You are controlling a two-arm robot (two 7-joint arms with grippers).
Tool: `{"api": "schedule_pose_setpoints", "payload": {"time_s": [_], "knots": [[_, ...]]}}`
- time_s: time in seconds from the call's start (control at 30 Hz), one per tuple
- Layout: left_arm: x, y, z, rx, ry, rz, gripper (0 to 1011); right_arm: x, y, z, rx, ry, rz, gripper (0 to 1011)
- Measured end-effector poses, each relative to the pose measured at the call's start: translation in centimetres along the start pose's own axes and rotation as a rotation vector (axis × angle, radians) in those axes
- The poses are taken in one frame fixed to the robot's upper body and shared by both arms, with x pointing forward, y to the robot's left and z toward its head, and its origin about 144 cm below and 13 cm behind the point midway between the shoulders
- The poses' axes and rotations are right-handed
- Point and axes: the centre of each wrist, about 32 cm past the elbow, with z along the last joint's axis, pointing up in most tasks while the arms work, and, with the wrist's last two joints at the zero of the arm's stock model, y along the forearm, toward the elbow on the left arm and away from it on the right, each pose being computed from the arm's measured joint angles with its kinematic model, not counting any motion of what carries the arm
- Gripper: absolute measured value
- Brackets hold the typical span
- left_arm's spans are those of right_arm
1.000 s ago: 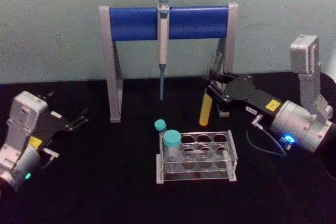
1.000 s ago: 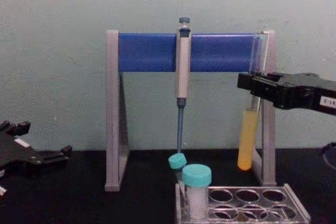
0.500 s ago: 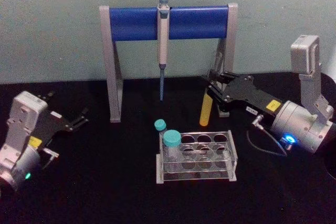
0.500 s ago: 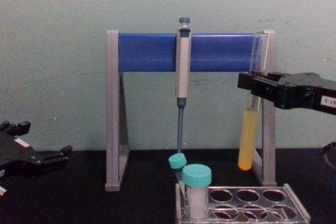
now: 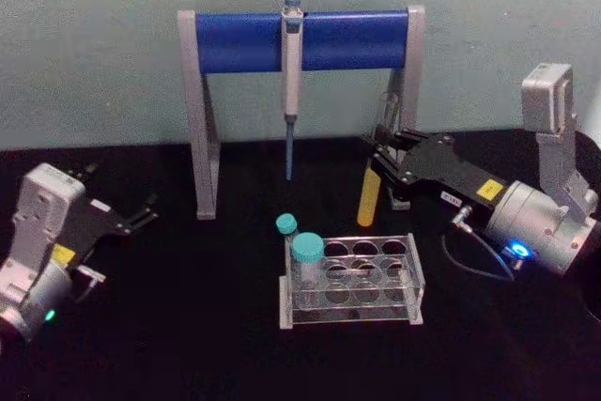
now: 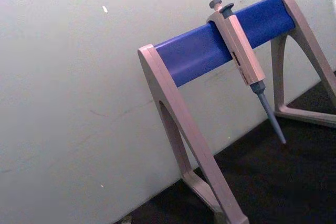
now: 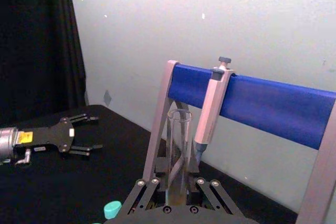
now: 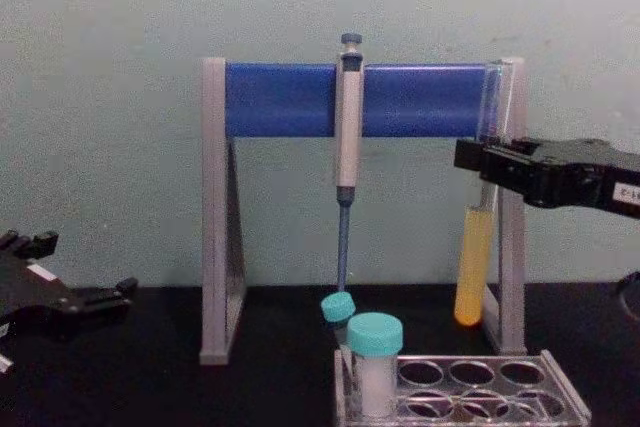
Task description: Pick up the test tube from the test tube rack, shake it, then place it back into the test tube rack.
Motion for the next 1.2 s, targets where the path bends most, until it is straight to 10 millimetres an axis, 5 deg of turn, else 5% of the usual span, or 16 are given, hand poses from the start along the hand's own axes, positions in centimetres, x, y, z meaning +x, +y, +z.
{"api": "schedule_pose_setpoints", "payload": {"time_s": [1.2], "knots": [[0.0, 0.0, 0.0, 0.0, 0.0, 0.0, 1010, -0.2, -0.05, -0.53, -0.014, 0.017, 0.012, 232]]}}
